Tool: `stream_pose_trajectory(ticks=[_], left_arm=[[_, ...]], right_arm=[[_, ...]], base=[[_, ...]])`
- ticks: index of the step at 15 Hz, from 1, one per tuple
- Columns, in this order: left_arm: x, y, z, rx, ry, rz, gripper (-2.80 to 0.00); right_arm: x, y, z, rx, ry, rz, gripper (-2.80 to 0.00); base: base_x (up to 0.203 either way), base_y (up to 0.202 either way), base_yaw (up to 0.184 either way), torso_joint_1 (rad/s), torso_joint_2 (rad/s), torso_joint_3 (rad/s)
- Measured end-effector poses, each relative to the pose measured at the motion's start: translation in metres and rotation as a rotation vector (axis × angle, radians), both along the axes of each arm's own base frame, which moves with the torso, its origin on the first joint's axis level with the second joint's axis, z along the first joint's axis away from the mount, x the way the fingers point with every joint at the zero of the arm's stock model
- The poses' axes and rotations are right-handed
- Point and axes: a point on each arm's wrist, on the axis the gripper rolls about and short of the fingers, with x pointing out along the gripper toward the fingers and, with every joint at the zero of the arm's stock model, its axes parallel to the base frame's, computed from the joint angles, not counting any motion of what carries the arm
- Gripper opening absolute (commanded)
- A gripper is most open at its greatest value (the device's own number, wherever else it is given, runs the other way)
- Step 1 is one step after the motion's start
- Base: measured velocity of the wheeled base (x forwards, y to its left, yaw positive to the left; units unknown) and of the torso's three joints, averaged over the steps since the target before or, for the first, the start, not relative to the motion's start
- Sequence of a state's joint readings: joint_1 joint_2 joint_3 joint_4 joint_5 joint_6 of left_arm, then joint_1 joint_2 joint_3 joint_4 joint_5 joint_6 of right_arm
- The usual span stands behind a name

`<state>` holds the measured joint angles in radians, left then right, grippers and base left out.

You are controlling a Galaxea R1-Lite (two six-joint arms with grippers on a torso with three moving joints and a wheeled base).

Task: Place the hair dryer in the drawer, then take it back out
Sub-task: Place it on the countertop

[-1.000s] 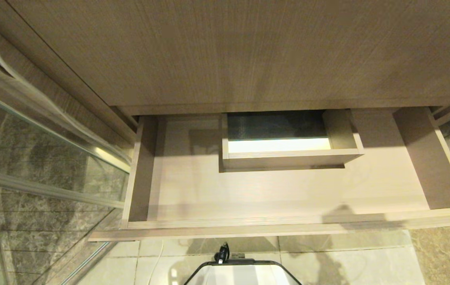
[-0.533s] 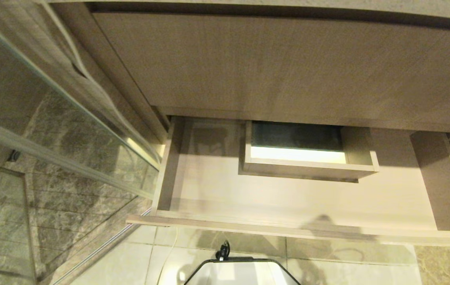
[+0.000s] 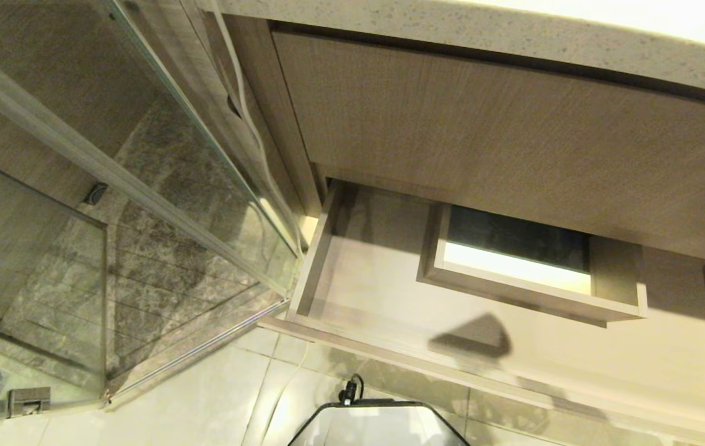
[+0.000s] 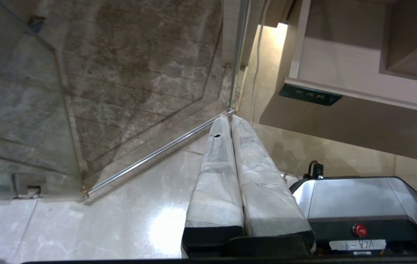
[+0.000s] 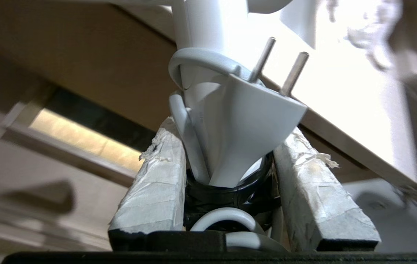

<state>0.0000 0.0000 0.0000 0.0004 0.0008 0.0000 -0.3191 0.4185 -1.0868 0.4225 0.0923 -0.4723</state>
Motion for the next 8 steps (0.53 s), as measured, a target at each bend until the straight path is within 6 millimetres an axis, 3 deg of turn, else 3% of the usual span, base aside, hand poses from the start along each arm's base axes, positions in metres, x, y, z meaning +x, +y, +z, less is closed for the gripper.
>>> stream_pose_trajectory(ticks=[8], left_arm=[[0.0, 0.0, -0.0001, 0.0, 0.001, 0.001, -2.8]], right_arm=[[-0.001, 0.0005, 0.0008, 0.0, -0.004, 0.001, -2.8]], base=[[0.005, -0.001, -0.003, 0.002, 0.0, -0.001]])
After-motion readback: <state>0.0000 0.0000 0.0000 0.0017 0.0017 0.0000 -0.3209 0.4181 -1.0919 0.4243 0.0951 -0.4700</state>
